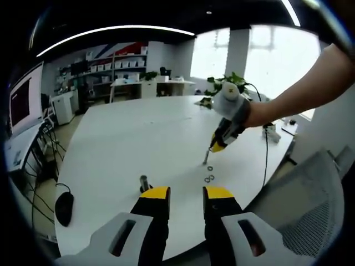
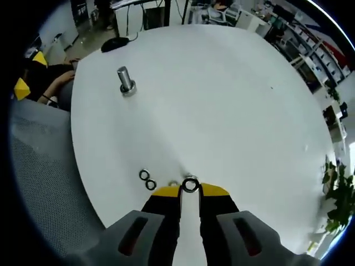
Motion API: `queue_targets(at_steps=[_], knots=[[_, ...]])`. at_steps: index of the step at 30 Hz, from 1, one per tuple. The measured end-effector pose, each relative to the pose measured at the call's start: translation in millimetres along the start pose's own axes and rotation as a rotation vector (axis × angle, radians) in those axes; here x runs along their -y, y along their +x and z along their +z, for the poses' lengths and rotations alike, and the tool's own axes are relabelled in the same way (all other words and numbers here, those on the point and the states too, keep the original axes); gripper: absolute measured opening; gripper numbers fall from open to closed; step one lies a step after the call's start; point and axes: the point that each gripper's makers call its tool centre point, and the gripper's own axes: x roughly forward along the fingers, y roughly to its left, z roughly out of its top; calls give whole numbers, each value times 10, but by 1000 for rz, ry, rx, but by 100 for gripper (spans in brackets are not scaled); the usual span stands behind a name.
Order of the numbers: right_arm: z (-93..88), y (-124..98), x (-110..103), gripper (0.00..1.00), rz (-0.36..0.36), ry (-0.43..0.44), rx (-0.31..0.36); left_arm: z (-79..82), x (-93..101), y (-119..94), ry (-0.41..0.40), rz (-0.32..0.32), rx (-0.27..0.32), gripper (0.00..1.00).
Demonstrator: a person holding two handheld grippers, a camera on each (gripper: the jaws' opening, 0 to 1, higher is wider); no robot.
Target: Place the washer onto the threaded stud by aligning its center hole with the stud, sliding it down to the base, and recovering from edge contact or off-axis alignment until the washer reaches the visible bottom stop.
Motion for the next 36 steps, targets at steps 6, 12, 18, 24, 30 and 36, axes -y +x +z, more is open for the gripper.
queue_targets(at_steps=[6, 12, 18, 24, 30, 36], knots=[[-2, 53, -3, 13, 4, -1, -11, -7, -4, 5, 3, 3, -4, 21], [-26, 112, 20, 13, 6, -11, -27, -15, -15, 5, 1, 6, -9, 21], [-70, 210, 25, 13, 15, -19, -49, -43, -31, 14, -4, 13, -22, 21], [-130, 342, 35, 13, 27, -22, -72, -66, -24, 26, 2, 13, -37, 20], [-179, 471, 2, 14, 38, -18, -97, -72, -45, 13, -6, 21, -36, 20], [-207, 549, -10, 14, 45, 1, -114, -81, -48, 20, -9, 22, -41, 20]])
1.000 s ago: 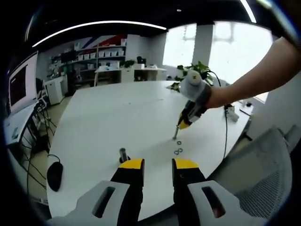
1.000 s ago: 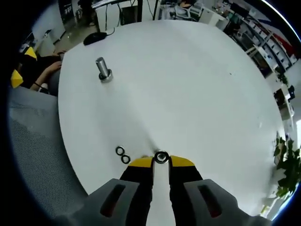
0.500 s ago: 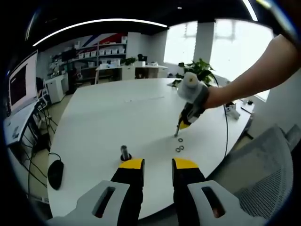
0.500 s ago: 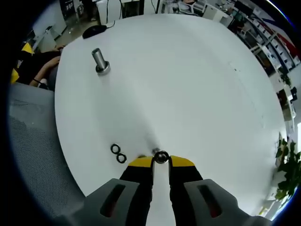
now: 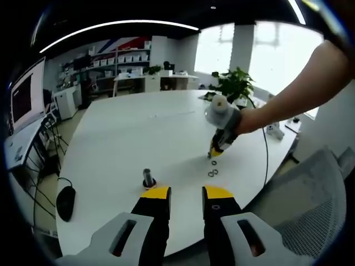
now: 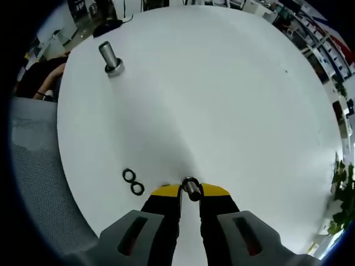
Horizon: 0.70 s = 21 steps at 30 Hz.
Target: Place the washer onto the threaded stud by aligning its center hole with the stud, sliding it down to the base, and recovering from edge contact or off-axis alignment until the washer reaches the visible bottom stop.
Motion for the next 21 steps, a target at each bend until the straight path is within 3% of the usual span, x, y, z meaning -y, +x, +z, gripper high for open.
queue_targets(at_steps=[13, 21], knots=[[-52, 65, -40, 15, 12, 5, -16, -34, -12, 2, -13, 1, -12, 20], [-116, -24, -20, 15, 7, 42, -13, -36, -17, 9, -11, 0, -16, 20]])
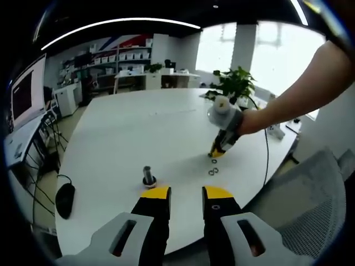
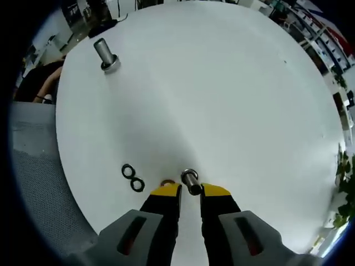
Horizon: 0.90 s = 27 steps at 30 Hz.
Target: Place the washer onto the threaded stud by aligning its center hole with the stud, sliding it down to the base, and recovering from edge contact or off-axis alignment until the washer reaches the visible bottom stop.
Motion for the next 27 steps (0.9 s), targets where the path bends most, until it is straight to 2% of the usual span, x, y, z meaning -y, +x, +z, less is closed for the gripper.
queue_targets(at_steps=[3, 7, 15, 17, 26, 27], knots=[[-26, -12, -19, 16, 13, 43, 3, -2, 4, -1, 3, 0, -1, 20], [-6, -39, -84, 16, 10, 44, 25, 3, 5, 1, 2, -1, 0, 20], [-49, 81, -153, 16, 23, 76, 11, -4, -11, -16, -2, 9, 4, 20], [-13, 70, -158, 16, 17, 83, 30, -5, -15, -17, -6, 10, 4, 20], [-111, 85, -214, 16, 28, 64, -8, -3, 2, -12, 1, 3, 2, 20], [-59, 69, -219, 15, 38, 58, 29, -2, 1, -12, 0, 3, 3, 20]])
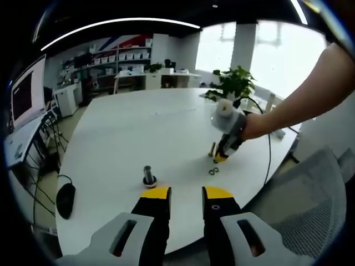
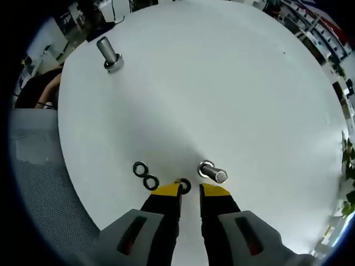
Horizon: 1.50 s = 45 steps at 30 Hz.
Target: Place the washer onto the threaded stud by aligning its center hole with the stud, sliding it down to the base, and recovering from edge contact or off-axis alignment until the washer reaches the visible bottom stop.
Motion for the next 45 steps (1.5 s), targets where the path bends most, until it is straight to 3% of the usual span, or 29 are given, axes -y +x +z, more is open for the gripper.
queue_targets(at_steps=[2, 11, 16, 32, 36, 45], knots=[[-61, -27, -7, 15, -11, 10, -23, 0, 0, 2, 0, 0, -1, 20], [-91, -32, -47, 16, 5, 31, -6, -9, 8, 6, 6, -4, -8, 19], [-88, -37, -134, 16, 15, -37, -15, -10, 16, 14, 11, -8, -11, 19], [-77, -31, -228, 17, 64, -60, -6, -19, 23, 16, 13, -11, -15, 19], [-103, -24, -238, 17, 50, -111, -11, -19, 26, 16, 12, -12, -15, 19], [-86, -14, -214, 15, 37, -122, -44, -26, 35, 18, 13, -16, -19, 19]])
